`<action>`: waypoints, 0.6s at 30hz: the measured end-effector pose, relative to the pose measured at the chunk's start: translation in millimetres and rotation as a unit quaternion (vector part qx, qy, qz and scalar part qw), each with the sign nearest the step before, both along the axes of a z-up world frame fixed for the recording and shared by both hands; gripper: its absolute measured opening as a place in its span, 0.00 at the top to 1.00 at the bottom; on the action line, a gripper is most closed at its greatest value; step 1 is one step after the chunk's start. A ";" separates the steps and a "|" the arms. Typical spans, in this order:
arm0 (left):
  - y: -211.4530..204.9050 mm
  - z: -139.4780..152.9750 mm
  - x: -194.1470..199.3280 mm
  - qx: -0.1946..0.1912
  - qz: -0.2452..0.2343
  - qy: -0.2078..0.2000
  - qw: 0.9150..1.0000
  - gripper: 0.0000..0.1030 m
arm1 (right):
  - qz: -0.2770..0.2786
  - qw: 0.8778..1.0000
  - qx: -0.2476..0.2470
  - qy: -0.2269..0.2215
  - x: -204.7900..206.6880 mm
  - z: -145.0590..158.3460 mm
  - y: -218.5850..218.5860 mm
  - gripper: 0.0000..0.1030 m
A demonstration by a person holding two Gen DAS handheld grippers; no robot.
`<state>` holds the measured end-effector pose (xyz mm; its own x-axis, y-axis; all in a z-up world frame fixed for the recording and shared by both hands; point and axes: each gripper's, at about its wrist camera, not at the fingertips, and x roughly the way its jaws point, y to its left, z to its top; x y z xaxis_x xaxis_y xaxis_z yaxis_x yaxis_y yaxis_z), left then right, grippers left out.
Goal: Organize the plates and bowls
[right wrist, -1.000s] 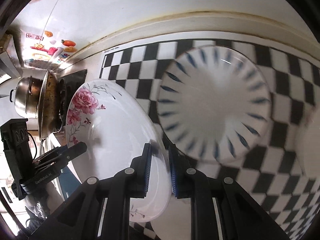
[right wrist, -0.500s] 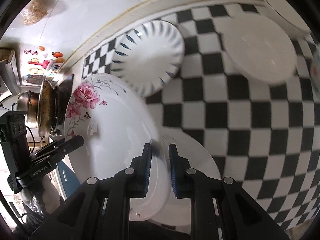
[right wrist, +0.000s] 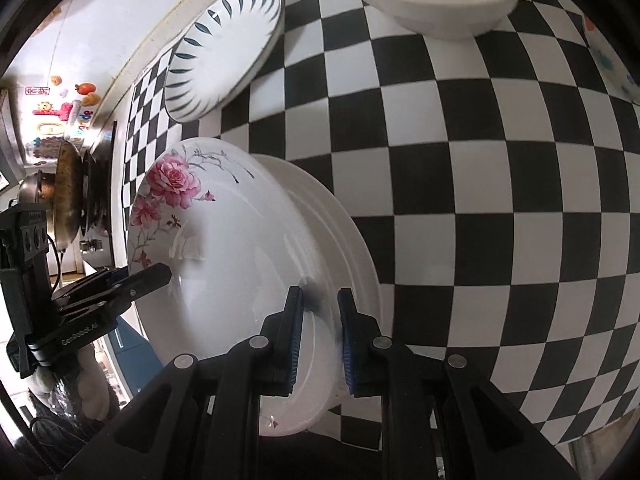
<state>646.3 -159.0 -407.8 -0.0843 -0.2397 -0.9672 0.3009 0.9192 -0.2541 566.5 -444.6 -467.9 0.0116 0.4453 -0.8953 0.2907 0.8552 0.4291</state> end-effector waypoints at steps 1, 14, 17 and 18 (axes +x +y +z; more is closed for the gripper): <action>-1.0 -1.2 -0.8 0.003 0.000 0.001 1.000 0.69 | 0.002 1.000 -0.003 0.000 -1.3 -0.6 0.1 0.81; -21.5 -8.1 -7.2 0.060 -0.018 -0.006 0.998 0.69 | 0.009 1.000 -0.016 0.018 4.4 -6.1 5.1 0.81; -24.5 -9.2 -7.5 0.071 -0.018 -0.004 0.997 0.69 | 0.003 0.999 -0.013 0.034 5.0 -13.4 5.6 0.81; -25.5 -11.0 -7.9 0.077 -0.017 -0.001 0.997 0.69 | 0.000 0.999 -0.012 0.037 4.6 -14.8 5.5 0.81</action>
